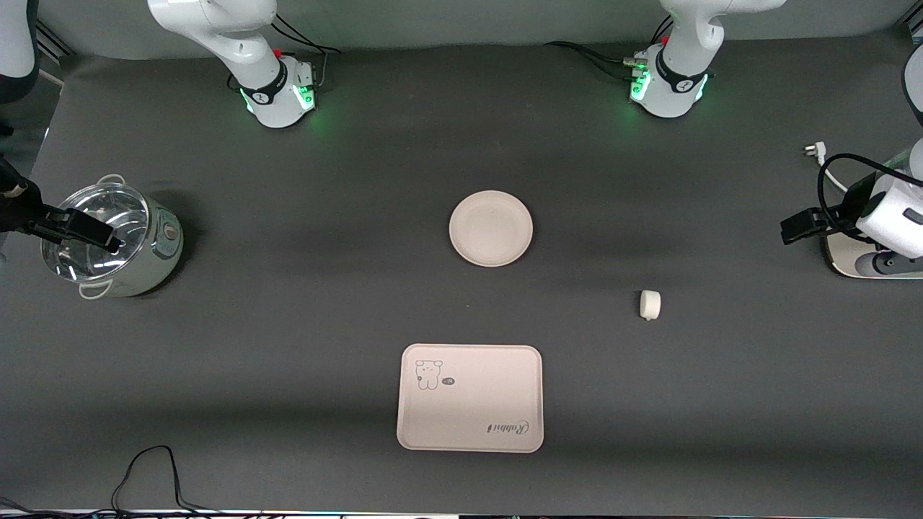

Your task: Place bun in plate and plate on tray

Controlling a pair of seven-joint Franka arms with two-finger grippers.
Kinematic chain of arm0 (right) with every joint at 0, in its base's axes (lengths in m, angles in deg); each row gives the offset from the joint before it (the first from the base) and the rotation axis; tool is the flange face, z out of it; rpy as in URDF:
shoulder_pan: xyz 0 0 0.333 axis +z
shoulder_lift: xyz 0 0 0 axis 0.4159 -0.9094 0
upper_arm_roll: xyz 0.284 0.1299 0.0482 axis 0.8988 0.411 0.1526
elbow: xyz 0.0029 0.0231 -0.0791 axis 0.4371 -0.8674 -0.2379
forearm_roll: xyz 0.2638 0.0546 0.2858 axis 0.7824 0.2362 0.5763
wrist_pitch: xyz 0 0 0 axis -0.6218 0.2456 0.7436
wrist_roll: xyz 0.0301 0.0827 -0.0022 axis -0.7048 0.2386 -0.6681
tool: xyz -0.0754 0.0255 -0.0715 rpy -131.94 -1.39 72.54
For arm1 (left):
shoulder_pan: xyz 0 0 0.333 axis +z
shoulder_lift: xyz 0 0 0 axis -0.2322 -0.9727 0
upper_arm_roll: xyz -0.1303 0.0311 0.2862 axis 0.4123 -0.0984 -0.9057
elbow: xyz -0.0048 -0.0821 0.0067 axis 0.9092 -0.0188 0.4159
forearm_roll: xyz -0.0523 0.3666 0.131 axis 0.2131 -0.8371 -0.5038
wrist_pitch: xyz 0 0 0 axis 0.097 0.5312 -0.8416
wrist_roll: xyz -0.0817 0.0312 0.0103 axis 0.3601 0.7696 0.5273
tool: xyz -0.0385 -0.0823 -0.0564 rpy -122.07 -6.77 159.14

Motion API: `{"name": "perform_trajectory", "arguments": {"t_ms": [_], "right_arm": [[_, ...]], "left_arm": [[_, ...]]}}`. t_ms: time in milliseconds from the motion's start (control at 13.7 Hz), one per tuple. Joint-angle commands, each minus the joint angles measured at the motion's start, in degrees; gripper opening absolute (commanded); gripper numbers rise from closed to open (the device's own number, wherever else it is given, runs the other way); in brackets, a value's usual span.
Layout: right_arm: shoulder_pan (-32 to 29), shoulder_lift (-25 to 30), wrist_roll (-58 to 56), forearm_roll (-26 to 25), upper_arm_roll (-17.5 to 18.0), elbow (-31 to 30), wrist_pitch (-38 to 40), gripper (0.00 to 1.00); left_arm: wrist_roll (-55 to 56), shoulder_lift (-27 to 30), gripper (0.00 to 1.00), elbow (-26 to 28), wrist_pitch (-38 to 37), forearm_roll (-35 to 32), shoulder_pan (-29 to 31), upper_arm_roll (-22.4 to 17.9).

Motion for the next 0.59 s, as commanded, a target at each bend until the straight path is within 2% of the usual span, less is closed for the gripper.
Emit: {"name": "perform_trajectory", "arguments": {"t_ms": [0,366,512], "right_arm": [[-0.1,2.4,0.1,0.5,0.1,-1.8,-0.7,1.0],[2.0,0.6,0.2,0.5,0.4,-1.8,-5.1,1.0],[1.6,0.5,-0.1,0.5,1.6,-1.6,-5.6,1.0]], "left_arm": [[-2.3,-0.8,1.0,-2.3,-3.7,-0.6,0.5,0.2],[-1.3,-0.7,1.0,-4.2,-4.2,-0.6,0.4,0.1],[-1.4,-0.7,1.0,-4.8,-7.0,-0.4,0.1,0.1]]}}
